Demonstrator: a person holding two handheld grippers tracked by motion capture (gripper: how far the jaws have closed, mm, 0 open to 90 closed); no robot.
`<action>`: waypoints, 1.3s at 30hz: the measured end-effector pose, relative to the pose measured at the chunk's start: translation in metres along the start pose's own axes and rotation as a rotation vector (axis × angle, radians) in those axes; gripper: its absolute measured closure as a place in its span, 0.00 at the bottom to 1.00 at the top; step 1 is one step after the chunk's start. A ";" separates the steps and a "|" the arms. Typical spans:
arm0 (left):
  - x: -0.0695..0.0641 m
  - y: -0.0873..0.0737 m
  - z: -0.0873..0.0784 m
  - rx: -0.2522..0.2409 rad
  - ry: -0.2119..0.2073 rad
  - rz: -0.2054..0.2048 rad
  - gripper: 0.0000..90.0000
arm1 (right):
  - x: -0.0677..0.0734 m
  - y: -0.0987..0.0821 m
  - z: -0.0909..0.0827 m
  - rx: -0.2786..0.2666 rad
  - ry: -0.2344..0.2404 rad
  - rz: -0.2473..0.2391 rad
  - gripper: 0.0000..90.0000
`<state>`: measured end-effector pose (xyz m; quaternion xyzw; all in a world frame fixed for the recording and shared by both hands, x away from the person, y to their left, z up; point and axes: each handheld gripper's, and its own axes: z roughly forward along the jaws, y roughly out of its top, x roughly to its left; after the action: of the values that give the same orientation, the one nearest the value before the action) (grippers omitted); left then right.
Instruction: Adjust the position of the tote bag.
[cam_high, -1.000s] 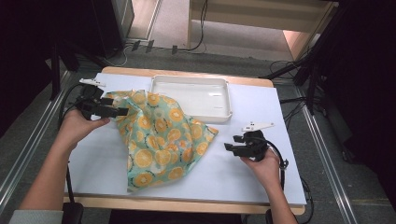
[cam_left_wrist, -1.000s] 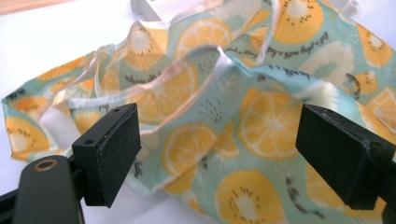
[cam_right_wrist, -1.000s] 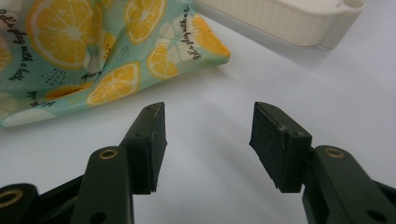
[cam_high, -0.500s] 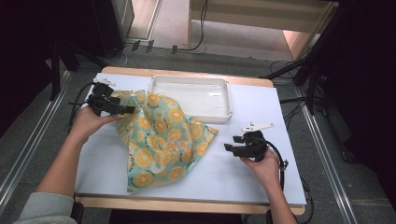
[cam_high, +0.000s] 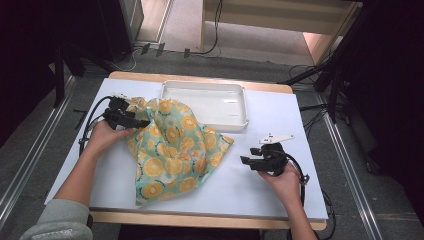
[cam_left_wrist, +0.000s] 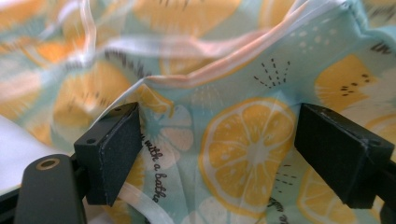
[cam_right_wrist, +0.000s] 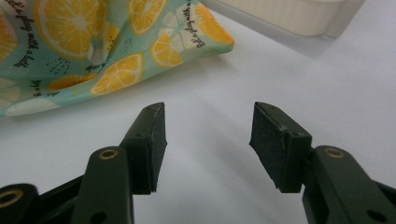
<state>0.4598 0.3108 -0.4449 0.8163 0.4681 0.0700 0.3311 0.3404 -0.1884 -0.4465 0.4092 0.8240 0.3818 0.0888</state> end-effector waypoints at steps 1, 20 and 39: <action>0.000 -0.002 0.003 -0.004 0.010 0.010 0.17 | 0.000 -0.001 0.000 -0.003 0.000 -0.001 0.51; -0.011 -0.008 0.011 -0.040 -0.005 0.071 0.86 | -0.001 -0.007 -0.004 -0.002 -0.020 0.007 0.51; -0.024 0.001 -0.032 -0.109 -0.075 0.013 1.00 | 0.004 -0.003 -0.008 -0.026 -0.006 0.006 0.52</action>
<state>0.4343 0.3063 -0.4148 0.8020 0.4456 0.0666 0.3922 0.3330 -0.1910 -0.4426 0.4116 0.8173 0.3917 0.0955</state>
